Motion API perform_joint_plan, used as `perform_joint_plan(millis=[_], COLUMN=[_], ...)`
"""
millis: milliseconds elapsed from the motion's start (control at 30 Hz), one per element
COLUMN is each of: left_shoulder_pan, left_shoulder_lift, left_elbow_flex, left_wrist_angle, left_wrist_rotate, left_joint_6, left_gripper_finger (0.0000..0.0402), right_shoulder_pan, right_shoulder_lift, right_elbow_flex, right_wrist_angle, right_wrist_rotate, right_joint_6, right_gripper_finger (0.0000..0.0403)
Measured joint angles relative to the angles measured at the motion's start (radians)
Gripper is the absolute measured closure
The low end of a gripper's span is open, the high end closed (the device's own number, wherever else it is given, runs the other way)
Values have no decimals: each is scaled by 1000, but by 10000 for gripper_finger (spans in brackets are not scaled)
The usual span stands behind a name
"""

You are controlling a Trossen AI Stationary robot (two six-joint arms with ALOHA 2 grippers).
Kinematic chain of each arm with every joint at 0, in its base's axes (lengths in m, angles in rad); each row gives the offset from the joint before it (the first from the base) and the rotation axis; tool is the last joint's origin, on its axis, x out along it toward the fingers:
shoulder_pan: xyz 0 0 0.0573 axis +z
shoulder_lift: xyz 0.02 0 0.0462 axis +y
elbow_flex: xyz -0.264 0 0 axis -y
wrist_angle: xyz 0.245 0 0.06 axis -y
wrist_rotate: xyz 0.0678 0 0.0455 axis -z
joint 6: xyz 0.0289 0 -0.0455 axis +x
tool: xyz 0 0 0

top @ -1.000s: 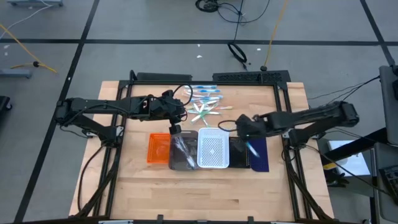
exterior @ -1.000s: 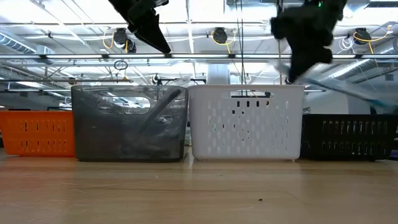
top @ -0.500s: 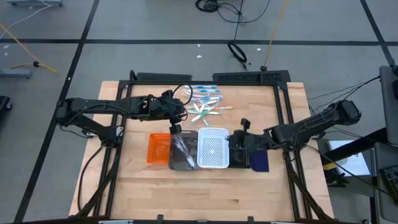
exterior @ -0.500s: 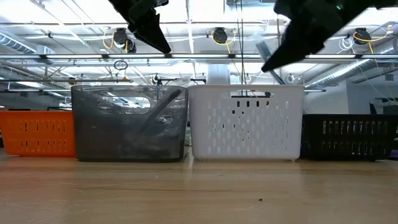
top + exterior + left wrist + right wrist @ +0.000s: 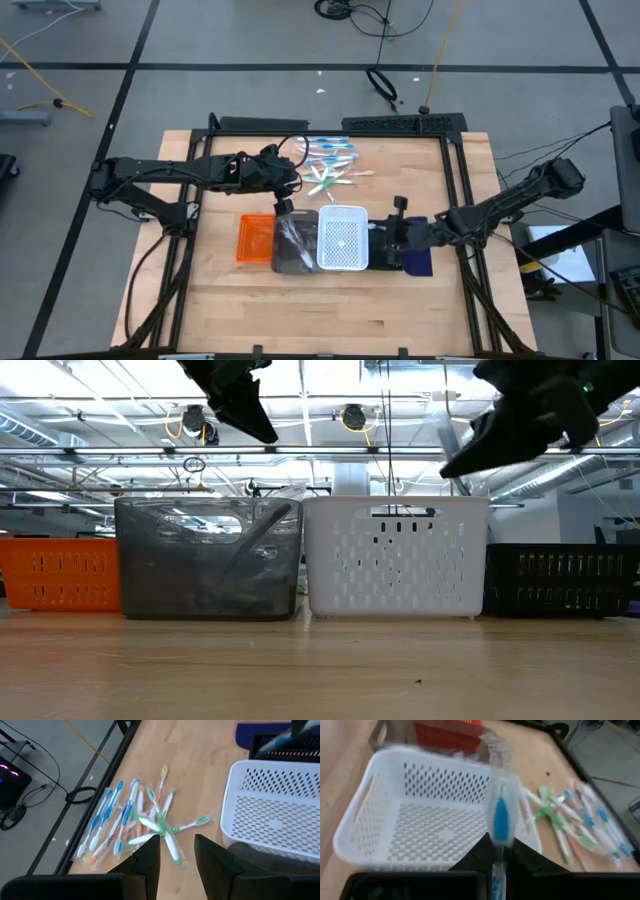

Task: Pick & Place Toothbrushes
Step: Put the blue toothbrush into the right black bin, then put the green toothbrush into the white bin

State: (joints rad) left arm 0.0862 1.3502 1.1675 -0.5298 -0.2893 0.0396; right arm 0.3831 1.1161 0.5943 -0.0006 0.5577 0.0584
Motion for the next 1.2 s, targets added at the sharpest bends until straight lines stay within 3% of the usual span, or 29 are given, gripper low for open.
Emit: perform_joint_plan(millis=[467, 567, 1033, 1200], left_shoulder_pan=[0, 0, 0, 0], left_shoulder_lift=[0, 0, 0, 0], left_elbow_flex=[0, 0, 0, 0], left_wrist_angle=[10, 10, 10, 10], left_wrist_rotate=[0, 0, 0, 0], left_joint_6=[-1, -2, -5, -5], left_gripper_finger=[279, 279, 279, 279], right_shoulder_pan=[18, 18, 44, 44], right_shoulder_lift=[-72, -74, -64, -65], right_elbow_flex=[-27, -27, -36, -36], right_wrist_angle=[16, 19, 15, 15], right_wrist_rotate=[-71, -159, -187, -78], right_joint_6=[32, 58, 87, 75], right_gripper_finger=[241, 224, 241, 247])
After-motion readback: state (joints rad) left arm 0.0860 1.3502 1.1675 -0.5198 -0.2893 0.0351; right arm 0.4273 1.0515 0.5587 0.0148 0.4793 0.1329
